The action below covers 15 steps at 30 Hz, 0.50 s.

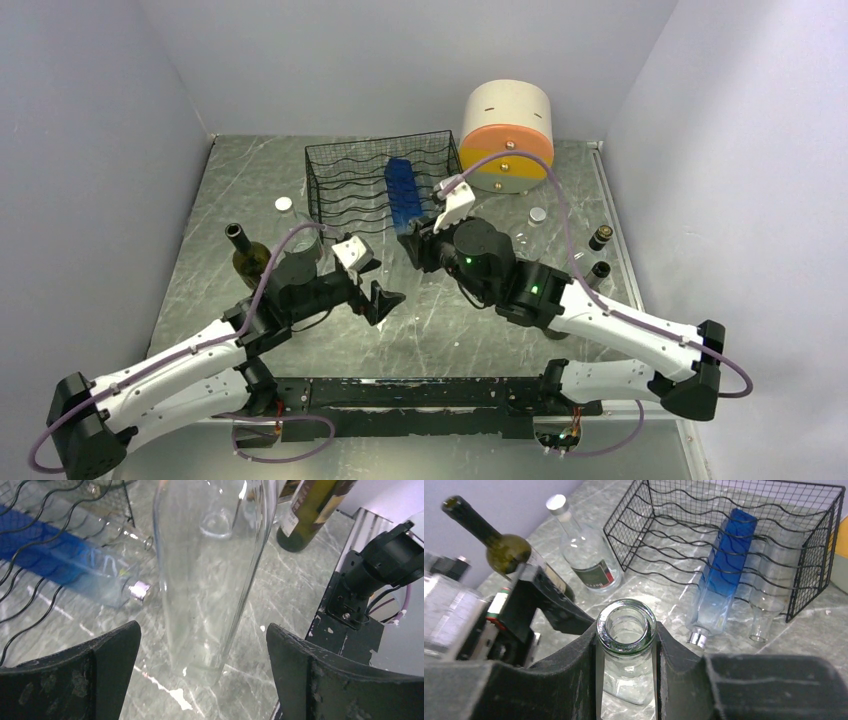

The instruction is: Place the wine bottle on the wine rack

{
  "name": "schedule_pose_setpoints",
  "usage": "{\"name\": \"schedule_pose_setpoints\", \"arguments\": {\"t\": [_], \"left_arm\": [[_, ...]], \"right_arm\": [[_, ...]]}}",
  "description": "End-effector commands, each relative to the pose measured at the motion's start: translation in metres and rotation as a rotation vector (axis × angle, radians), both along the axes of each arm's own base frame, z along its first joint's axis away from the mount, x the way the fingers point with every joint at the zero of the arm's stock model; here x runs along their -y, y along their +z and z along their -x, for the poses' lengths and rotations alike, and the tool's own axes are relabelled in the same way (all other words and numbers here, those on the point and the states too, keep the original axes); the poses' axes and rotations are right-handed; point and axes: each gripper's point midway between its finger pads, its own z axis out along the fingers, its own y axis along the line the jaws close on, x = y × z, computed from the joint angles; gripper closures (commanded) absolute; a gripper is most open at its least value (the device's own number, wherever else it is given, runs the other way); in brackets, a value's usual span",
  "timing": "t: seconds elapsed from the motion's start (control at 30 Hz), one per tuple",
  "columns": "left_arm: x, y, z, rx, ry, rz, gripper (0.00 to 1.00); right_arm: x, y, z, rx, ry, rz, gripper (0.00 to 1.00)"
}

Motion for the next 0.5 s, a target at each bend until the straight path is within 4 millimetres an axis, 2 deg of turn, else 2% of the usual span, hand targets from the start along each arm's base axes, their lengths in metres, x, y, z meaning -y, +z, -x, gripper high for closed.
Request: {"name": "schedule_pose_setpoints", "arguments": {"t": [0.0,0.2,0.4,0.47], "left_arm": [[0.020,0.028,0.007,0.144,-0.120,0.114,0.00],[0.028,0.028,0.000,0.193,-0.125,0.141,0.00],[0.038,0.033,0.011,0.235,-0.222,0.146,0.01],[0.042,0.032,0.013,0.234,-0.248,0.140,0.08]], "right_arm": [[0.004,0.064,0.009,0.068,0.038,-0.162,1.00],[0.006,0.090,0.028,0.109,0.152,-0.199,1.00],[0.014,0.090,0.049,0.113,0.243,-0.202,1.00],[0.018,0.088,0.052,0.112,0.249,-0.205,1.00]]}}
